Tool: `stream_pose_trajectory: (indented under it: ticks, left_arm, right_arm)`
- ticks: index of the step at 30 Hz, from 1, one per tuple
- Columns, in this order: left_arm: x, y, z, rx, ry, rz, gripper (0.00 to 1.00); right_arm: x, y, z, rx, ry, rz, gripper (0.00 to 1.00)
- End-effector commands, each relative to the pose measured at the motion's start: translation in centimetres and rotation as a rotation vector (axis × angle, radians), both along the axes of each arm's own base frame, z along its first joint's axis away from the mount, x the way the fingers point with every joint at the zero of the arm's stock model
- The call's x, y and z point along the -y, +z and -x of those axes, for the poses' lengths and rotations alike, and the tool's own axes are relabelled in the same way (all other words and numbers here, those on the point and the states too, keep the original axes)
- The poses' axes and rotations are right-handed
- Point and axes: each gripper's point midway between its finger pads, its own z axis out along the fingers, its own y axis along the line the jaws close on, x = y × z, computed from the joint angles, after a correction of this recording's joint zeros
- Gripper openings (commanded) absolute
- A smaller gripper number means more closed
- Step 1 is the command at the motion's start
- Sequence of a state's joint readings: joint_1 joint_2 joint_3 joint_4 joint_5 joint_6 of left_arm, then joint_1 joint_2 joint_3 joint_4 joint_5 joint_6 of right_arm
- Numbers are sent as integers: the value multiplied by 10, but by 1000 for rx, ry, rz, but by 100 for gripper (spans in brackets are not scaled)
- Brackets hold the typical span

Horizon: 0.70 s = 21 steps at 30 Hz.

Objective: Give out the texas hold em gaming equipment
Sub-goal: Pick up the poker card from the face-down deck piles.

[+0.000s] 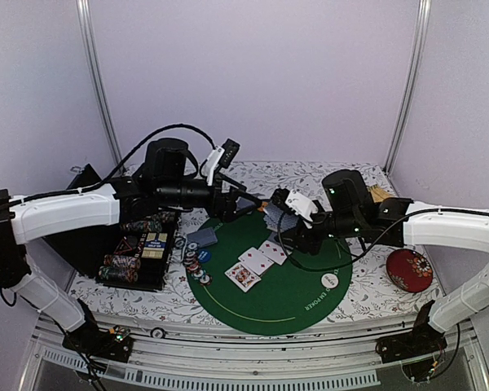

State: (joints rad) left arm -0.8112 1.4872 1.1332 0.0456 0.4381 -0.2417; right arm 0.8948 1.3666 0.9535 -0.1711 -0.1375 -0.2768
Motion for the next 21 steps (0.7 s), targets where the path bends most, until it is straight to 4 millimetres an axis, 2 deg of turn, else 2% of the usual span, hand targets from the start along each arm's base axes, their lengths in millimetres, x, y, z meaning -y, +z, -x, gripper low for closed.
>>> stream_pose_trajectory:
  ticks: [1, 6, 11, 14, 21]
  left_arm:
    - [-11, -11, -12, -31, 89, -25, 88]
    - [-10, -12, -15, -21, 92, -20, 84]
    - [2, -10, -4, -29, -3, 8, 85]
    - [10, -11, -6, -39, -6, 10, 84]
    - [26, -21, -9, -37, -24, -40, 69]
  right_arm:
    - [-19, 23, -1, 31, 33, -73, 44]
    - [-22, 23, 0, 31, 42, -71, 44]
    - [-24, 23, -1, 32, 44, -66, 44]
    - [-27, 23, -2, 34, 48, -66, 44]
    - [-30, 23, -2, 40, 54, -61, 44]
